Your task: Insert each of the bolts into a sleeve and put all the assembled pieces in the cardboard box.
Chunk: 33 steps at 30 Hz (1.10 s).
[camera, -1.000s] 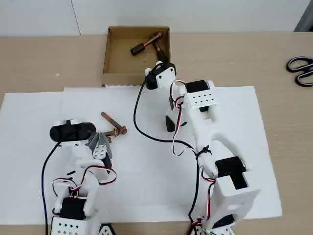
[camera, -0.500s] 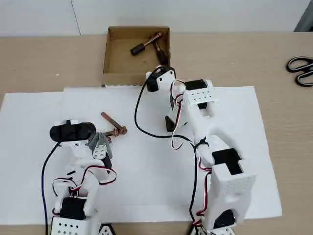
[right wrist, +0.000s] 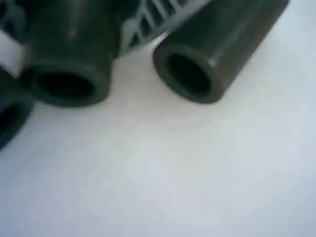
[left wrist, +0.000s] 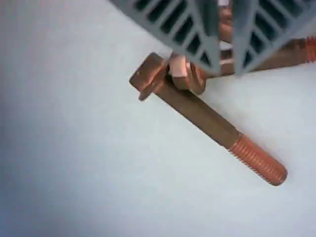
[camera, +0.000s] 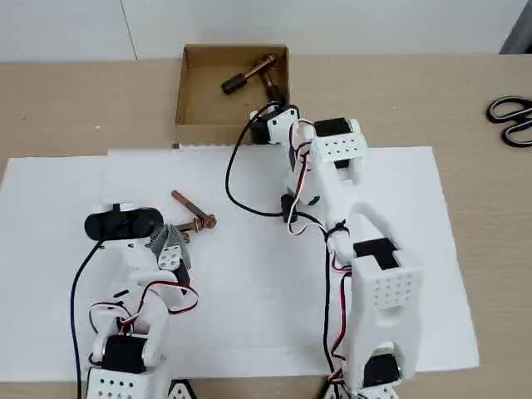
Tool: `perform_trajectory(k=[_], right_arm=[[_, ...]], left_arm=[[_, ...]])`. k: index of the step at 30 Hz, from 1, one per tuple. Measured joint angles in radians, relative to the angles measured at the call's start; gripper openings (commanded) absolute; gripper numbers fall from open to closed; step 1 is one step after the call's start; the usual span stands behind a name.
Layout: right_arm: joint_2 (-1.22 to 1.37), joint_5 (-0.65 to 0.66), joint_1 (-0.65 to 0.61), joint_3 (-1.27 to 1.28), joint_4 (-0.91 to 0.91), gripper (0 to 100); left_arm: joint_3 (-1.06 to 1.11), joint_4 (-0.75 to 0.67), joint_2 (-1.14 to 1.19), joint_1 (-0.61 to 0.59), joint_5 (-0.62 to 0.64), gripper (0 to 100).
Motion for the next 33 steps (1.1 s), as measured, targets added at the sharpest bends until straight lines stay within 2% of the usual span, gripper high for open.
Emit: perform_trajectory(k=[10,15,22,26,33], right_arm=[[-0.048,-0.078,-0.009,-0.227,0.279,0.6],[-0.216,-0.138,-0.057,-0.238,0.334,0.2],[-0.39,-0.216,-0.06,-0.238,0.353,0.2],[-0.519,-0.252,-0.06,-0.161,0.358,0.2],[-0.862,-0.264,-0.055,0.166,0.358,0.2]], left_arm=[[0.0,0.0,0.0,0.0,0.0,1],[0.0,0.0,0.0,0.0,0.0,1],[0.0,0.0,0.0,0.0,0.0,1],[0.0,0.0,0.0,0.0,0.0,1],[0.0,0.028,0.0,0.0,0.0,1]])
